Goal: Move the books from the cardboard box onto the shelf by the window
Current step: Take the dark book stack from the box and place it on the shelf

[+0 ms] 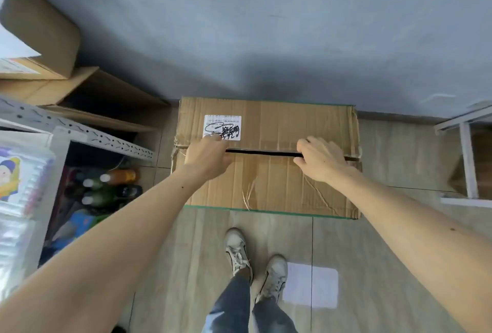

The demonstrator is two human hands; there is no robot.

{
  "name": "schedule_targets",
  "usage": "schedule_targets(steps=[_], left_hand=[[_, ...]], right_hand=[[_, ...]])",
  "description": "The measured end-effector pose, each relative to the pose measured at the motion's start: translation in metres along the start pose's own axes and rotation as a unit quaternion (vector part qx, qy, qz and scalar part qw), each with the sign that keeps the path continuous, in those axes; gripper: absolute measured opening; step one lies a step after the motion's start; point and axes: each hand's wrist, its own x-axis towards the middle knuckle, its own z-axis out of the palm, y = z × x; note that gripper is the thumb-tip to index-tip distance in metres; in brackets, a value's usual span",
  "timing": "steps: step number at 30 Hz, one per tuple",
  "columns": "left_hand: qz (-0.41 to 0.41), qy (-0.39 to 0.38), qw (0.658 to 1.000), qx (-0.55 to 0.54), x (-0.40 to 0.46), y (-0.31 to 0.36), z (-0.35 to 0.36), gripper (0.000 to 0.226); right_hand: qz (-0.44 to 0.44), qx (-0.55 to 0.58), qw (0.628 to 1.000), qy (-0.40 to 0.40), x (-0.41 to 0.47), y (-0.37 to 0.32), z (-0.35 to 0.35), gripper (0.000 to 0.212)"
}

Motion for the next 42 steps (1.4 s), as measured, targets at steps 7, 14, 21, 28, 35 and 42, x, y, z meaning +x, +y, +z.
schedule_targets(steps=[7,14,21,28,35,42], left_hand=[[-0.018,-0.012,1.0,-0.014,0.006,0.006,0.018,0.046],[-0.043,0.056,0.996,-0.057,-0.022,0.01,0.006,0.034],[-0.072,0.071,0.992,-0.072,-0.087,0.018,-0.033,0.03],[-0.104,0.026,0.989,-0.102,-0.149,0.031,-0.021,0.04],[-0.102,-0.054,0.987,-0.114,-0.159,0.034,-0.005,0.056],[-0.083,-0.033,0.991,-0.096,-0.123,0.04,-0.005,0.061]], right_hand=[[0.005,0.009,1.0,-0.004,0.009,0.002,0.021,0.035],[0.007,0.092,0.995,0.044,-0.012,0.004,0.009,0.035],[-0.016,0.162,0.987,0.007,-0.077,0.005,-0.02,0.026],[-0.042,0.171,0.983,-0.057,-0.132,-0.005,-0.01,0.036],[-0.054,0.147,0.975,-0.156,-0.142,-0.015,-0.002,0.046],[-0.028,0.175,0.971,-0.159,-0.112,-0.017,0.01,0.044]])
